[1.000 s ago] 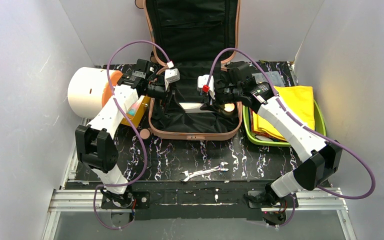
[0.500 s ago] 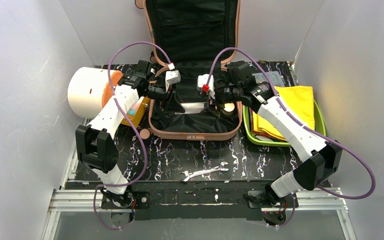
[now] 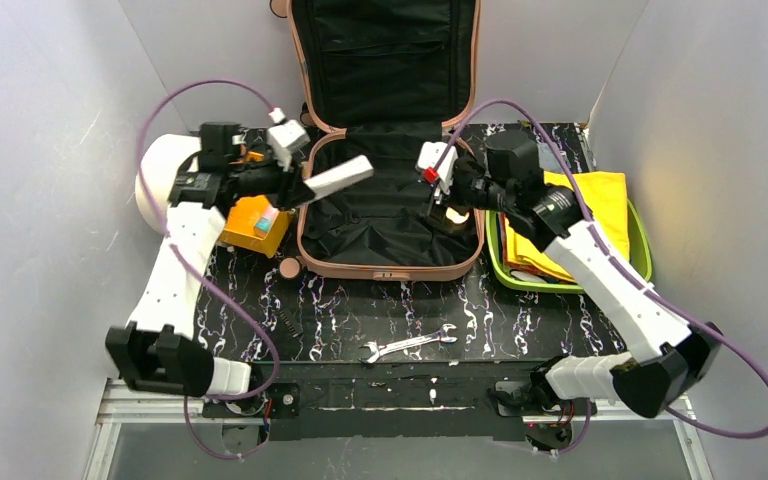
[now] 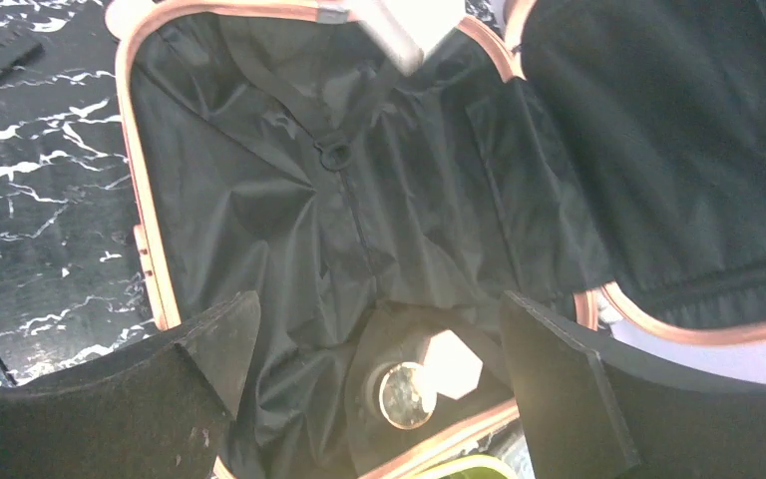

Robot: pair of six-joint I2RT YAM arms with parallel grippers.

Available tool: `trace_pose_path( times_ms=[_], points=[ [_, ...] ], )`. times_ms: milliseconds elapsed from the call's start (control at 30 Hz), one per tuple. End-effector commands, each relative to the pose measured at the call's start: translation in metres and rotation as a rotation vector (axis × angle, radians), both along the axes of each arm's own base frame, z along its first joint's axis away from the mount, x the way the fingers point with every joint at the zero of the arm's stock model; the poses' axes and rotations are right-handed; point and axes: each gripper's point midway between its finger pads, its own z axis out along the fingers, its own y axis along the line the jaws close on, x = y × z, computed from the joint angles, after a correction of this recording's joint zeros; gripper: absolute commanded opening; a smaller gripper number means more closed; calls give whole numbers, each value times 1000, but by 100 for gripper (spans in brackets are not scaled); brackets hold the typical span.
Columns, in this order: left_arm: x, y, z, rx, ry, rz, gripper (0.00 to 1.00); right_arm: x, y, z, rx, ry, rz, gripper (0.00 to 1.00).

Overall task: Open, take out, and arrange the luggage
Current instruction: Pass from the right arm to the left

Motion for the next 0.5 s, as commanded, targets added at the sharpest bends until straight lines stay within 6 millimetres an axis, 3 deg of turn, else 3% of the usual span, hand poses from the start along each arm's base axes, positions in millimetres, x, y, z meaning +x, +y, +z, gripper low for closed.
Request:
trace_pose_path(
  times_ms=[0,267,467],
  points=[
    [9,68,12,89,-75,333,28,9,-15,2,31,-76,-92,98],
    [19,145,-9,269,-86,681,28,17,-27,-45,23,-32,-139,98],
    [29,175,-20,370,-70,807,27,19,-34,-69,36,-9,-156,98]
  ],
)
